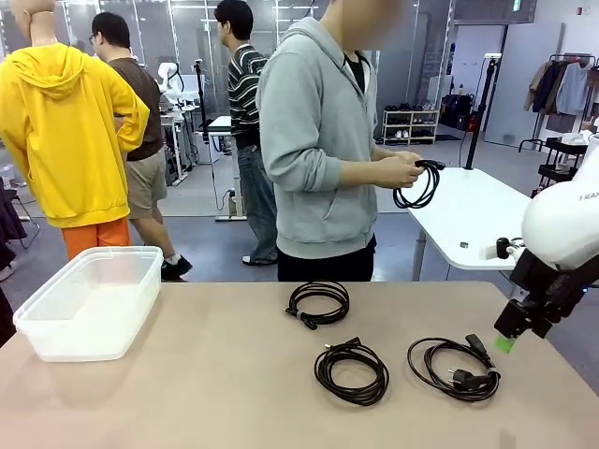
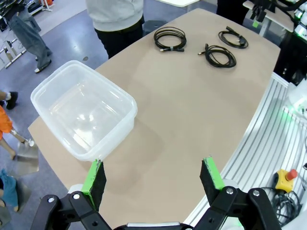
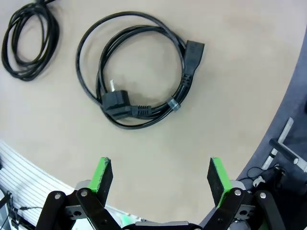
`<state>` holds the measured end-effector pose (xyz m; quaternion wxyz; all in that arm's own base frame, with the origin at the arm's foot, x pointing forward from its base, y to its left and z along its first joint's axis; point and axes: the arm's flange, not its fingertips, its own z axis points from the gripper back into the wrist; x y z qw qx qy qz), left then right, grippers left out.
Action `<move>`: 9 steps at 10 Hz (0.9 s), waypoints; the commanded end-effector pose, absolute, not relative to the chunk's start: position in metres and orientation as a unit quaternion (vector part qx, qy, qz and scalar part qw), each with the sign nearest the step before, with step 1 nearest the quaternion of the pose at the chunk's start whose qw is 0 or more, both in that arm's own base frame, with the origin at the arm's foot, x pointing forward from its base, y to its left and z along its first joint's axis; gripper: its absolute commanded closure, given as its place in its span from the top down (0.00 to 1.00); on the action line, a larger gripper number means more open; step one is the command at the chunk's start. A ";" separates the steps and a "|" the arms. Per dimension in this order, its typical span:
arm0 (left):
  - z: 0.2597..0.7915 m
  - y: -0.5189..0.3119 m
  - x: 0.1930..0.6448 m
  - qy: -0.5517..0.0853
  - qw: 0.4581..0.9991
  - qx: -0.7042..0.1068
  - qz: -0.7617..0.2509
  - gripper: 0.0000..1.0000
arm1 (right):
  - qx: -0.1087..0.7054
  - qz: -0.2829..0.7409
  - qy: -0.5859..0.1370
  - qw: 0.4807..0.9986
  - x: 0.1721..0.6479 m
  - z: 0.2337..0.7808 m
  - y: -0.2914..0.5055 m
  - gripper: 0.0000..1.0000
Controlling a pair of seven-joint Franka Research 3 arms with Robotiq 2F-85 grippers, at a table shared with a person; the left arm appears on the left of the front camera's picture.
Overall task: Organize and store the cables.
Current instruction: Place the Power Cable into the Organizing box.
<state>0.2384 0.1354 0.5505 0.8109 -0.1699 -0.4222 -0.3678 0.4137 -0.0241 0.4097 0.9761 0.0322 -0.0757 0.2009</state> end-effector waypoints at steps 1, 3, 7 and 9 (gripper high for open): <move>0.551 0.135 0.240 -0.425 0.804 -0.174 -0.376 1.00 | 0.013 0.172 -0.080 0.982 0.422 0.402 -0.017 1.00; 0.551 0.135 0.240 -0.425 0.804 -0.174 -0.376 1.00 | 0.012 0.137 -0.074 0.988 0.429 0.383 -0.011 1.00; 0.551 0.135 0.240 -0.425 0.804 -0.174 -0.376 1.00 | 0.001 0.061 -0.079 0.995 0.442 0.354 -0.008 1.00; 0.551 0.135 0.240 -0.425 0.804 -0.174 -0.376 1.00 | -0.001 0.035 -0.060 0.998 0.450 0.338 -0.007 1.00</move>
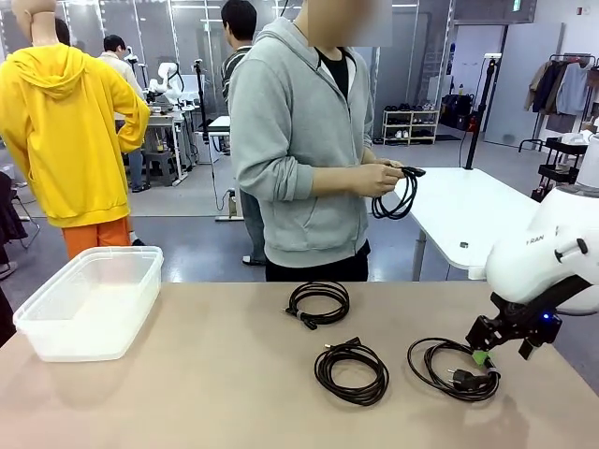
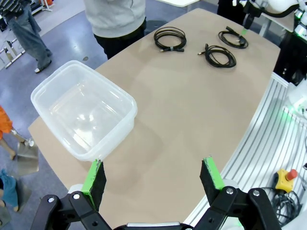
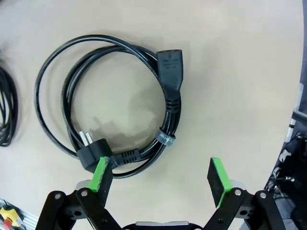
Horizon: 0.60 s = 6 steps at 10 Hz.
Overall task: Organize and store the cables.
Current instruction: Place the Power Cable into the Organizing box.
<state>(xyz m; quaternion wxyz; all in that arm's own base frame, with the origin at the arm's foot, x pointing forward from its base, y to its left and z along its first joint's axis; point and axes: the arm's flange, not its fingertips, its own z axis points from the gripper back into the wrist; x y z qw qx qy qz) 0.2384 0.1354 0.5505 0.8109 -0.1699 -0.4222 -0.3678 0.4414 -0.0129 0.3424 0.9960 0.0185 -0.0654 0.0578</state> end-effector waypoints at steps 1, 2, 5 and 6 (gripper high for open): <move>0.551 0.135 0.240 -0.425 0.804 -0.174 -0.376 1.00 | 0.000 0.031 -0.054 0.998 0.451 0.333 -0.005 1.00; 0.551 0.135 0.240 -0.425 0.804 -0.174 -0.376 1.00 | 0.002 0.027 -0.050 0.998 0.454 0.328 -0.004 1.00; 0.551 0.135 0.240 -0.425 0.804 -0.174 -0.376 1.00 | -0.002 0.006 -0.056 0.998 0.461 0.319 -0.005 1.00; 0.551 0.135 0.240 -0.425 0.804 -0.174 -0.376 1.00 | -0.004 0.001 -0.052 0.999 0.462 0.318 -0.006 1.00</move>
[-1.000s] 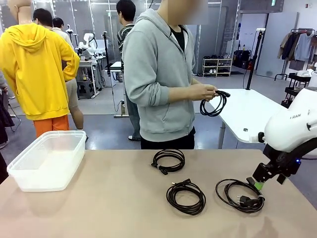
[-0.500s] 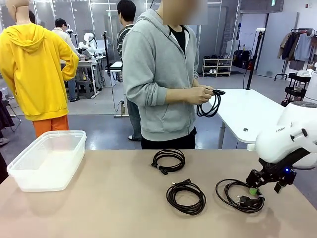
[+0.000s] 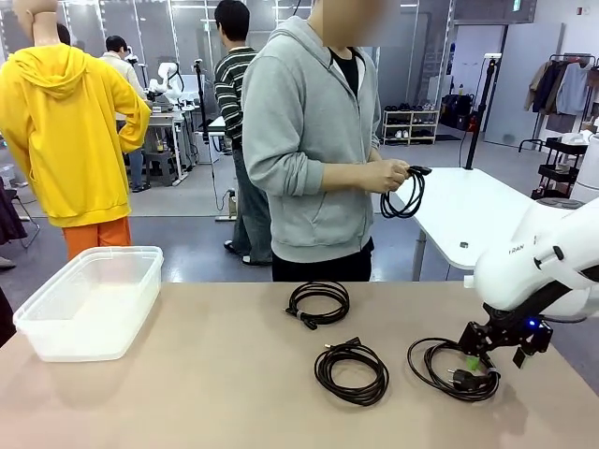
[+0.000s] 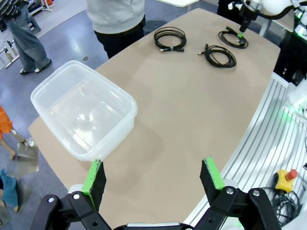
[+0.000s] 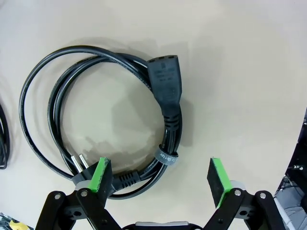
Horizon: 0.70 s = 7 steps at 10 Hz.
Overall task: Organize and store the cables.
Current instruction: Place the Power Cable into the Organizing box.
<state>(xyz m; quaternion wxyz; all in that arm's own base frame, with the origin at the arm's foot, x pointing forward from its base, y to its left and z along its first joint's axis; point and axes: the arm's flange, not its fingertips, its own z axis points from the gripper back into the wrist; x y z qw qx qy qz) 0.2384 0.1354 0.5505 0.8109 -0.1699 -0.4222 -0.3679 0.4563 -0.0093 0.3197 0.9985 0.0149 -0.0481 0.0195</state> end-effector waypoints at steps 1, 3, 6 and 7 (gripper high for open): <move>0.551 0.135 0.240 -0.425 0.804 -0.174 -0.376 1.00 | -0.006 -0.006 -0.052 0.999 0.465 0.315 -0.007 1.00; 0.551 0.135 0.240 -0.425 0.804 -0.174 -0.376 1.00 | -0.006 -0.021 -0.045 0.999 0.471 0.309 -0.006 1.00; 0.551 0.135 0.240 -0.425 0.804 -0.174 -0.376 1.00 | -0.019 -0.037 -0.032 0.999 0.475 0.296 -0.005 1.00; 0.551 0.135 0.240 -0.425 0.804 -0.174 -0.376 1.00 | -0.020 -0.039 -0.029 0.999 0.475 0.295 -0.005 1.00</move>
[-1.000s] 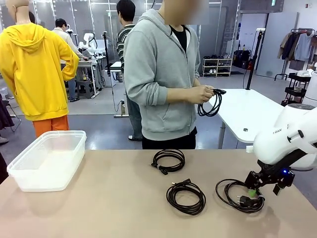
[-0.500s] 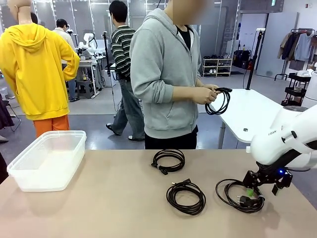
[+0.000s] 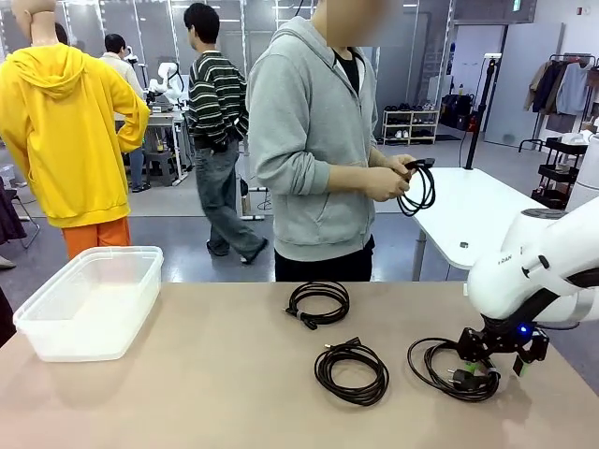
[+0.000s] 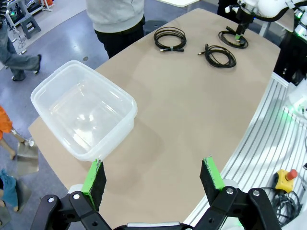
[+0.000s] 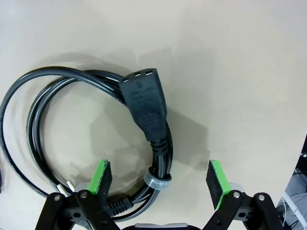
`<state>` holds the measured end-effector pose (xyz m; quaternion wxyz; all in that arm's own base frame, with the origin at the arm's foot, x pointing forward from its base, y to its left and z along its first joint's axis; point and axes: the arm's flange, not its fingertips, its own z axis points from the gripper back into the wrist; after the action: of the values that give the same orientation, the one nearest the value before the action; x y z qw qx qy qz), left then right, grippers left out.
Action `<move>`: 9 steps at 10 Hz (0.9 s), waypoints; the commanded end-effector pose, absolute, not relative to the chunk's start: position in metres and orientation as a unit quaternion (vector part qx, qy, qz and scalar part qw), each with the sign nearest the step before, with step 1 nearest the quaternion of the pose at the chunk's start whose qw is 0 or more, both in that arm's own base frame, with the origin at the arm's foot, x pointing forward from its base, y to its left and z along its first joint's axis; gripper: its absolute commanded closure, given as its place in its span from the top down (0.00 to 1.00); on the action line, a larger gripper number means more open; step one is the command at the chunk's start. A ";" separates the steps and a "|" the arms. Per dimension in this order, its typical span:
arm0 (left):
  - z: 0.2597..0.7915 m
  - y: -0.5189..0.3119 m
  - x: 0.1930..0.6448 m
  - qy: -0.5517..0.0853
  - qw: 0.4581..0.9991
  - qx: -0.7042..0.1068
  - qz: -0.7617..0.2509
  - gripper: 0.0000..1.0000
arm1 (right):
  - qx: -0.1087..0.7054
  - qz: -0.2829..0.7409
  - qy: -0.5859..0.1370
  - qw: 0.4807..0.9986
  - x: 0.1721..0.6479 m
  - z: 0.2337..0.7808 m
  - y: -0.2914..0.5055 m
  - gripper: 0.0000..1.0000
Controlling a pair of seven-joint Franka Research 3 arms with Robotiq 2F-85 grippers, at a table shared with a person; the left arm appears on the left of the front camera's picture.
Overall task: Organize and store the cables.
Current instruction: Place the Power Cable into the Organizing box.
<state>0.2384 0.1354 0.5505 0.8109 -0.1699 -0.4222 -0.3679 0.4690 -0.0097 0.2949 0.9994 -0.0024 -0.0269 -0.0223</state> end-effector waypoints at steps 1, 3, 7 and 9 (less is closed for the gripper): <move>0.551 0.135 0.240 -0.425 0.804 -0.174 -0.376 1.00 | -0.019 -0.043 -0.025 0.999 0.474 0.296 -0.005 1.00; 0.551 0.135 0.240 -0.425 0.804 -0.174 -0.376 1.00 | -0.019 -0.038 -0.025 0.999 0.471 0.299 -0.005 0.53; 0.551 0.135 0.240 -0.425 0.804 -0.174 -0.376 1.00 | -0.029 -0.048 -0.019 0.998 0.469 0.299 -0.006 0.00; 0.551 0.135 0.240 -0.425 0.804 -0.174 -0.376 1.00 | -0.030 -0.050 -0.017 0.998 0.469 0.300 -0.005 0.00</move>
<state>0.2384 0.1354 0.5505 0.8109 -0.1699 -0.4222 -0.3679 0.4702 -0.0072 0.3026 0.9990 -0.0088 -0.0264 -0.0339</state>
